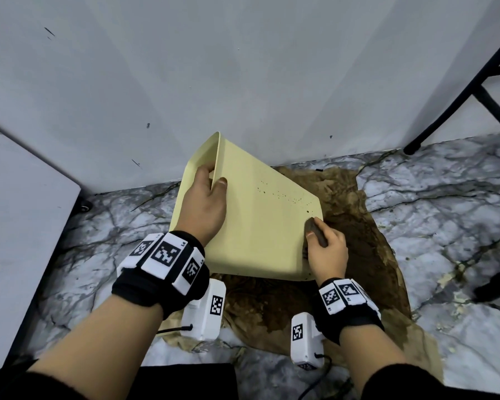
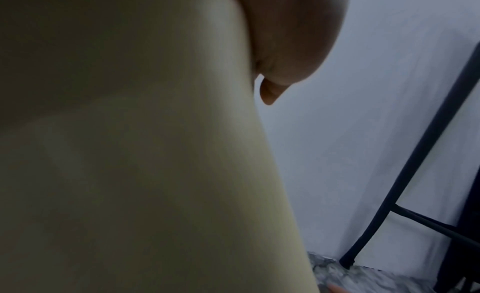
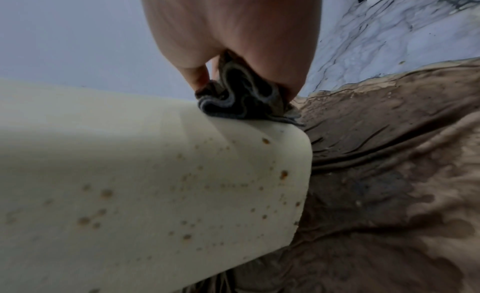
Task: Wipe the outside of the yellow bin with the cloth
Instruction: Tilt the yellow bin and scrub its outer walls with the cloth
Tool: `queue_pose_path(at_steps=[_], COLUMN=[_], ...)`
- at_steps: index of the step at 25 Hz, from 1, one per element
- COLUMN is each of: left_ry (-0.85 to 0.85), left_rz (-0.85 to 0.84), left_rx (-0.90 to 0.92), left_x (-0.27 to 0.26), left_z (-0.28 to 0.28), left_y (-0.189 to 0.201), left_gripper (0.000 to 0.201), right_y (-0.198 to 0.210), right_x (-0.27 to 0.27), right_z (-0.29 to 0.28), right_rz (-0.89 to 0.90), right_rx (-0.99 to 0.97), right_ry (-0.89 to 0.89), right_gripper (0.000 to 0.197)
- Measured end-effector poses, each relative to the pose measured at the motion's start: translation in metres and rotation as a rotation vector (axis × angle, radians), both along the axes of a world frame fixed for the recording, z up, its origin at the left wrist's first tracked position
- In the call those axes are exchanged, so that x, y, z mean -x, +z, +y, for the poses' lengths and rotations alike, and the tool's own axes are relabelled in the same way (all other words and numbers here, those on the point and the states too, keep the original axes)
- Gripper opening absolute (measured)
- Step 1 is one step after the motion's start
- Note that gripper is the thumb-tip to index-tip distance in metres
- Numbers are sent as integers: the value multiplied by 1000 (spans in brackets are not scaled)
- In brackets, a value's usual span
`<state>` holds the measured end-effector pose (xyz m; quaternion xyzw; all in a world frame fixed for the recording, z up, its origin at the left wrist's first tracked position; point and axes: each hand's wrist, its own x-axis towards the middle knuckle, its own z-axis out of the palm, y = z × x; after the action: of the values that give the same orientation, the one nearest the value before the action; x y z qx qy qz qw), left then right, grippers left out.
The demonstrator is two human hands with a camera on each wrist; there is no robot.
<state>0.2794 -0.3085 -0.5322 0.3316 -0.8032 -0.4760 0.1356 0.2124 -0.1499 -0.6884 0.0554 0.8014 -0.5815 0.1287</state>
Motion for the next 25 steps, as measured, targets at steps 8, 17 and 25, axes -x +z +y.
queue_pose_path(at_steps=[8,17,25], left_ry=[13,16,26], left_rz=[132,87,45], left_rx=[65,143,178], left_x=[5,0,0], left_z=[6,7,0], left_y=[-1,-14,-19], left_gripper=[35,40,40], right_y=[69,78,16], right_x=[-6,-15,32], right_z=[-43,-59,-13], right_rz=[278,457,109], right_rx=[163,120,4], right_ry=[196,335,116], right_gripper=[32,36,32])
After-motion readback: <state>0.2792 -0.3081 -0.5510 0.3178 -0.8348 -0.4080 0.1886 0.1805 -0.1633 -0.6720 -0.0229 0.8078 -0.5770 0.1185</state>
